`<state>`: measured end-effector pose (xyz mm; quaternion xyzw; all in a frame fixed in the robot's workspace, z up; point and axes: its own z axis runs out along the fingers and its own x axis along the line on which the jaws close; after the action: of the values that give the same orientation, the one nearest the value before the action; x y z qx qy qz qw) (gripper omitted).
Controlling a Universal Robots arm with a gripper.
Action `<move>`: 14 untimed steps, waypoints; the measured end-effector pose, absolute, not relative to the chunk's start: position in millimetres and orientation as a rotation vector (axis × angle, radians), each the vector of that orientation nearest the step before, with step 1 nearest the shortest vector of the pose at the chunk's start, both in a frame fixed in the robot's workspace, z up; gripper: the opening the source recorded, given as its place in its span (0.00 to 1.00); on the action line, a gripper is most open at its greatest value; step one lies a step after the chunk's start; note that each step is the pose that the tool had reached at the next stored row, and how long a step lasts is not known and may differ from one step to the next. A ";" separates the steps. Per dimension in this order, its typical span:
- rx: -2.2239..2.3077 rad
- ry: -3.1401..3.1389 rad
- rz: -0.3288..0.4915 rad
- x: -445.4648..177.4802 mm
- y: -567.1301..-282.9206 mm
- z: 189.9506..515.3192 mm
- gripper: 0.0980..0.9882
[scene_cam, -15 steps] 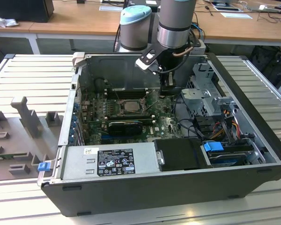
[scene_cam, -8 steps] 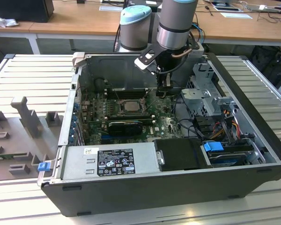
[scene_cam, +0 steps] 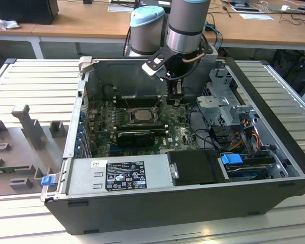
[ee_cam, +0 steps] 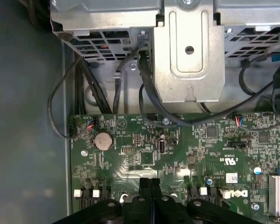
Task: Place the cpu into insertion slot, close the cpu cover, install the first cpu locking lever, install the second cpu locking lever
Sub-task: 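Close the cpu cover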
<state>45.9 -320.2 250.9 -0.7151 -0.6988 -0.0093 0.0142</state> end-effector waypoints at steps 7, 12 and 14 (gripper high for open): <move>-2.226 -2.176 -0.029 41.3 -320.1 250.9 0.01; -2.226 -2.176 -0.029 39.0 -320.1 250.9 0.01; -2.226 -2.176 -0.029 38.0 -320.1 250.9 0.01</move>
<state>38.0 -320.1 250.9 -0.7151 -0.6988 -0.0093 0.0142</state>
